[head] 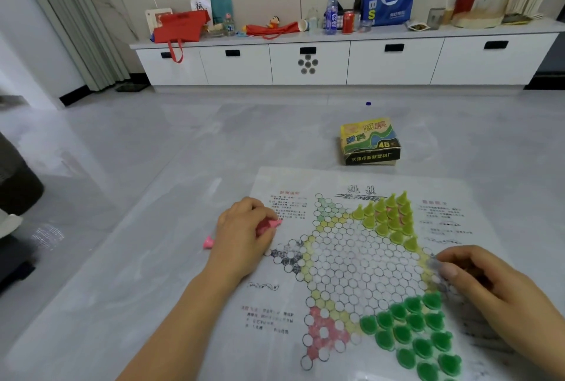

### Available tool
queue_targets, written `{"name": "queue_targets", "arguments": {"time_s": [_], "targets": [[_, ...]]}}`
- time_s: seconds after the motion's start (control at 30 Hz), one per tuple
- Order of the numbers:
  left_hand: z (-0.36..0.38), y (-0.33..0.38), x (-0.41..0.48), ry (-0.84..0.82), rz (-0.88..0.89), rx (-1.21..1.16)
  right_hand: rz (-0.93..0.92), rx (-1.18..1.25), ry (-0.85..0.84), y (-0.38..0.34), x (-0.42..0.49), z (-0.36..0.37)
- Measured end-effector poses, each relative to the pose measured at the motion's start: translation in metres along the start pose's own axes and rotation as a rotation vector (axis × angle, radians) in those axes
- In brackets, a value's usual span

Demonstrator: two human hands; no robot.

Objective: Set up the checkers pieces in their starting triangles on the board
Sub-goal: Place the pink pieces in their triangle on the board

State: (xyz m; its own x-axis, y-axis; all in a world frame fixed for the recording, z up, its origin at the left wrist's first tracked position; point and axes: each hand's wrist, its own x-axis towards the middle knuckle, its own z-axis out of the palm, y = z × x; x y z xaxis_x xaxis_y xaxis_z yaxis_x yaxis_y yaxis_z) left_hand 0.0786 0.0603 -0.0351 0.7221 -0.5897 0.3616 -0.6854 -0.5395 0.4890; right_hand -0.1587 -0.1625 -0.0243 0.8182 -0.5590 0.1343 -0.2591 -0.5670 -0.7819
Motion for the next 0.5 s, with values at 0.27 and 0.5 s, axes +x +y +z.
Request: {"name": "queue_targets", "arguments": {"time_s": [0.27,0.5], "targets": [[0.000,-0.003,0.003,-0.011,0.015,-0.031,-0.091,-0.105,0.087,0.009,0.002,0.004],[-0.011,0.011,-0.001,-0.048,-0.131,-0.306,-0.096,-0.126,0.140,0.018,0.008,0.006]]}}
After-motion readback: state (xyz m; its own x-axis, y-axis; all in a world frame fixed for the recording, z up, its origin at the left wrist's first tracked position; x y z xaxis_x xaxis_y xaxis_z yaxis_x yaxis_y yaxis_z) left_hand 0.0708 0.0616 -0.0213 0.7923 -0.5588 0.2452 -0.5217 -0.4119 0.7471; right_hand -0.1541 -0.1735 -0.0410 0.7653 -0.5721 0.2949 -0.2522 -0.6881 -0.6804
